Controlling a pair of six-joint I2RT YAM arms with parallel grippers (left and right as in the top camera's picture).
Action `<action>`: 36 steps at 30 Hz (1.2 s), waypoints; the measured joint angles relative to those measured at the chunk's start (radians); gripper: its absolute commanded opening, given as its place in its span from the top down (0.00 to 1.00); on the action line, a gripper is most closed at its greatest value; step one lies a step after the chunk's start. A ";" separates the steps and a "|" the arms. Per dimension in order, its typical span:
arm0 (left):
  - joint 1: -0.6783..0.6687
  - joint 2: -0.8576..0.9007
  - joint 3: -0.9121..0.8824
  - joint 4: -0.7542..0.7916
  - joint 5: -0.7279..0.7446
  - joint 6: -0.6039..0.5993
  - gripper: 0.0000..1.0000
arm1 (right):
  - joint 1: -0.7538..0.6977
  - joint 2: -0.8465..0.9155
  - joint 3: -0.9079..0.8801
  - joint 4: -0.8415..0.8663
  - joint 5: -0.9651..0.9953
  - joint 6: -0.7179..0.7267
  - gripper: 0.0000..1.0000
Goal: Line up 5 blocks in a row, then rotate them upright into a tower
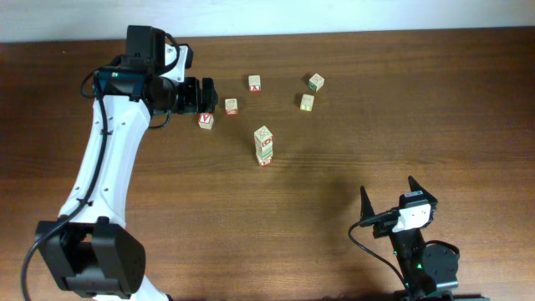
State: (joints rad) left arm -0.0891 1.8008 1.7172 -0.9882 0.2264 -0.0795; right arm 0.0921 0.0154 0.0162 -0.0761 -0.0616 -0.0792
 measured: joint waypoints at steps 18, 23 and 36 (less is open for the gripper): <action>0.000 0.000 0.000 0.000 -0.002 0.000 0.01 | 0.000 0.000 0.000 0.000 0.000 0.000 0.01; -0.002 -0.016 -0.012 0.027 -0.038 0.000 0.01 | 0.000 0.000 0.000 0.000 0.000 0.000 0.01; -0.003 -0.518 -0.740 0.541 -0.100 0.013 0.01 | 0.000 -0.005 -0.002 0.002 0.001 0.000 0.01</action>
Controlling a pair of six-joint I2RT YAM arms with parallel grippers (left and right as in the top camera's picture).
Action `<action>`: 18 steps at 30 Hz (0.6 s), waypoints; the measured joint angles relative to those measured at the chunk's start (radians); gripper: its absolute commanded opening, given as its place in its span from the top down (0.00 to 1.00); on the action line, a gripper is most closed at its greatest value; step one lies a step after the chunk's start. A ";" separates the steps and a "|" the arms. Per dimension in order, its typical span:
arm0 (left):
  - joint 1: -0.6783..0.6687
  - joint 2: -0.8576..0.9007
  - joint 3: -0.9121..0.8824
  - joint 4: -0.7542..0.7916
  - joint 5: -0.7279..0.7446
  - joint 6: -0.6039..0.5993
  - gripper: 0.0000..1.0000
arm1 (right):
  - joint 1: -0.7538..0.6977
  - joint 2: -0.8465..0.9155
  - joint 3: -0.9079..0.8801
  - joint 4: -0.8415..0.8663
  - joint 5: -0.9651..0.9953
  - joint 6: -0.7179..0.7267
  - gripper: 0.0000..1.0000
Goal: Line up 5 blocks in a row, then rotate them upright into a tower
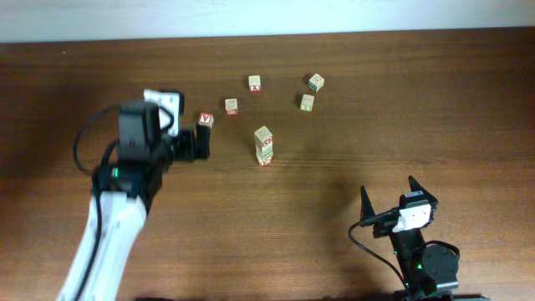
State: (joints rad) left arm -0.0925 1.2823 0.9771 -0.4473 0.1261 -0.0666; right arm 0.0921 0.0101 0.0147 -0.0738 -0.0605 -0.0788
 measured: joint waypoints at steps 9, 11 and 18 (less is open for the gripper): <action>-0.001 -0.533 -0.468 0.216 -0.018 0.155 0.01 | 0.000 0.000 0.000 0.000 0.007 0.000 0.01; -0.001 -0.615 -0.550 0.255 -0.032 0.165 0.01 | 0.000 0.000 0.000 0.000 0.006 0.000 0.02; 0.000 -0.847 -0.774 0.414 -0.131 0.180 0.01 | 0.000 0.000 0.000 0.000 0.006 0.000 0.01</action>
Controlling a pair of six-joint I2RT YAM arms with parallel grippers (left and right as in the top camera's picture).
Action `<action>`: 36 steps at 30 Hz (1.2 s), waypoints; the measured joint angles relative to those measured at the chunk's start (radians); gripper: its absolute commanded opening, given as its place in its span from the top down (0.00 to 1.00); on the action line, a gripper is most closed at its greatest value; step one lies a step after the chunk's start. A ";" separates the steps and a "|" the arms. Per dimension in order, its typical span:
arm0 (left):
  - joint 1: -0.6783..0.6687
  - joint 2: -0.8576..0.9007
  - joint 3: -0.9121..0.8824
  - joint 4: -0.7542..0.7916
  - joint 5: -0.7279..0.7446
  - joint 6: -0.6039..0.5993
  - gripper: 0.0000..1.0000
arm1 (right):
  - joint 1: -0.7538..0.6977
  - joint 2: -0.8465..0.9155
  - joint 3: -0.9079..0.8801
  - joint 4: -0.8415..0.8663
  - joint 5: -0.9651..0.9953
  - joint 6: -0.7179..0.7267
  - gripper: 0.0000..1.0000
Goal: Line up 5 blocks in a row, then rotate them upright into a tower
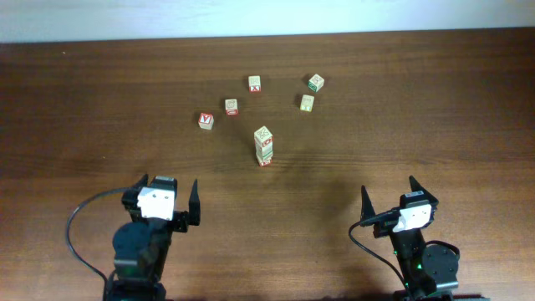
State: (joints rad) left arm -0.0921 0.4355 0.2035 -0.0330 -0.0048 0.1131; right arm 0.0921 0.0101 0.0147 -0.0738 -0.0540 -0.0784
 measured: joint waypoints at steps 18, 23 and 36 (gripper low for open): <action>0.174 -0.045 -0.117 0.108 0.016 0.044 0.01 | 0.000 0.000 0.000 0.000 0.000 0.000 0.01; 0.209 -0.133 -0.118 0.010 0.039 0.045 0.01 | 0.000 0.000 0.000 0.000 0.000 0.000 0.01; 0.211 -0.311 -0.167 -0.076 0.054 0.048 0.01 | 0.000 0.000 0.000 0.000 0.000 0.000 0.01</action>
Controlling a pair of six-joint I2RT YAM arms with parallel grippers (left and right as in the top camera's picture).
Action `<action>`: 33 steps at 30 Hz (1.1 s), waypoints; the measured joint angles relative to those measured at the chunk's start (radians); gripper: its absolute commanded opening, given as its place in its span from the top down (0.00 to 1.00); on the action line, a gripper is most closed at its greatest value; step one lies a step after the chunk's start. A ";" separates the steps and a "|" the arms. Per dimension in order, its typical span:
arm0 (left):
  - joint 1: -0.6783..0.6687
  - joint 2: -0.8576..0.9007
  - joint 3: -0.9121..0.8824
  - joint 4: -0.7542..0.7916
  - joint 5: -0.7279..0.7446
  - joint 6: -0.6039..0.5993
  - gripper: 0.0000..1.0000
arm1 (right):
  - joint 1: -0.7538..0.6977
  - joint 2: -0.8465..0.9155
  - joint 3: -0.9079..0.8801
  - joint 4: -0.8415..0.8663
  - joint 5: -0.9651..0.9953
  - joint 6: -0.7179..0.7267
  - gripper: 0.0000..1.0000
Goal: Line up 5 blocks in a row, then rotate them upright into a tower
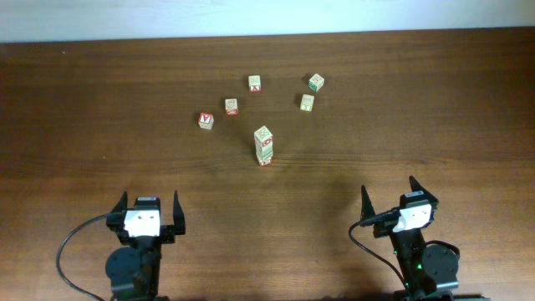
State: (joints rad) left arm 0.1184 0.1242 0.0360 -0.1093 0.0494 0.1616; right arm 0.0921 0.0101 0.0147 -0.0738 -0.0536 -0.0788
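Observation:
Several small wooden letter blocks lie on the far half of the table in the overhead view: a red-faced block (206, 120), one (231, 106), one (254, 83), a green-marked one (315, 81) and one (307, 102). A short stack of blocks (264, 145) stands in the middle. My left gripper (149, 201) is at the near left edge, open, holding nothing. My right gripper (388, 193) is at the near right edge, open and empty. Both are far from the blocks.
The dark wooden table (435, 117) runs to a pale wall strip at the far edge. A black cable loops beside each arm base at the near edge.
The left arm has drawn back a little further to the near left edge and squared up, its gripper still open. The blocks and the right arm have not moved.
The left arm was stretched out with its gripper at the red-faced block. Then the gripper was pulled back just left of that block, which stayed on the table. Later the arm was folded at the near left, where it now rests. The right arm never moved.

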 measured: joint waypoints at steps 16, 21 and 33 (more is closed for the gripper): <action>0.000 -0.109 -0.002 0.000 0.007 0.000 0.01 | 0.000 0.000 0.000 0.000 0.000 0.000 0.01; 0.000 -0.109 -0.002 0.000 0.007 0.000 0.01 | 0.000 0.000 0.000 0.000 0.000 -0.001 0.01; 0.000 -0.109 -0.002 0.000 0.007 0.000 0.01 | 0.000 0.000 0.000 0.000 0.000 0.000 0.01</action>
State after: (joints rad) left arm 0.1184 0.0147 0.0345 -0.1097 0.0566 0.1616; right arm 0.0921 0.0101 0.0147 -0.0738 -0.0536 -0.0788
